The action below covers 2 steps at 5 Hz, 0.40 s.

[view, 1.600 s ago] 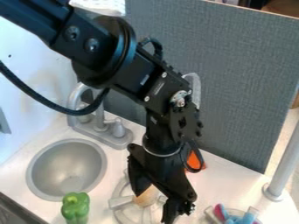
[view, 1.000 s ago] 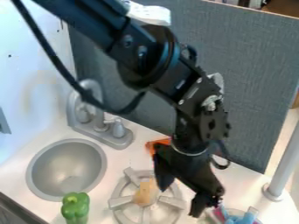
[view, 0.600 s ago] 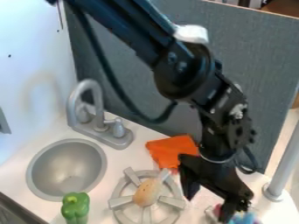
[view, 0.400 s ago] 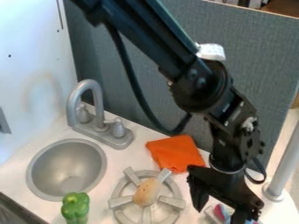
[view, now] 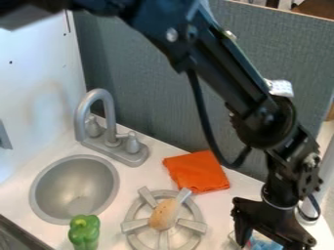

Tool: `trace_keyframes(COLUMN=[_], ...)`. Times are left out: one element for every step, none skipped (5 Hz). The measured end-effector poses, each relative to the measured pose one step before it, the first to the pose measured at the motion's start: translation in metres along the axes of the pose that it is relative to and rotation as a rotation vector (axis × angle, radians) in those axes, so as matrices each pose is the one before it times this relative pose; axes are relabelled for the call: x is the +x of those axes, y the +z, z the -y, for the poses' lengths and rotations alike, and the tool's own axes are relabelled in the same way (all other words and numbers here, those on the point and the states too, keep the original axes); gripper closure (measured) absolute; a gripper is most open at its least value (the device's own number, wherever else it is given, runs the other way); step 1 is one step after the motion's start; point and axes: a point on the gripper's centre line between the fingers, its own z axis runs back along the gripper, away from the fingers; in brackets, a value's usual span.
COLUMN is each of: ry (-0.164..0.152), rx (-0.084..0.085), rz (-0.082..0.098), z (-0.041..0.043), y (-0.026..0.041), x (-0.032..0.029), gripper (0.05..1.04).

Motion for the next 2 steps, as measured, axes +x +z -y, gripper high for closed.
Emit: trace_keyframes(ry=[0.011, 0.0082], rx=[-0.0041, 0.0078], rz=[-0.0083, -0.0266], z=[0.00528, 0.00271], y=[-0.00589, -0.01059], x=[0.00611, 0.00597], gripper=[0.08, 0.081])
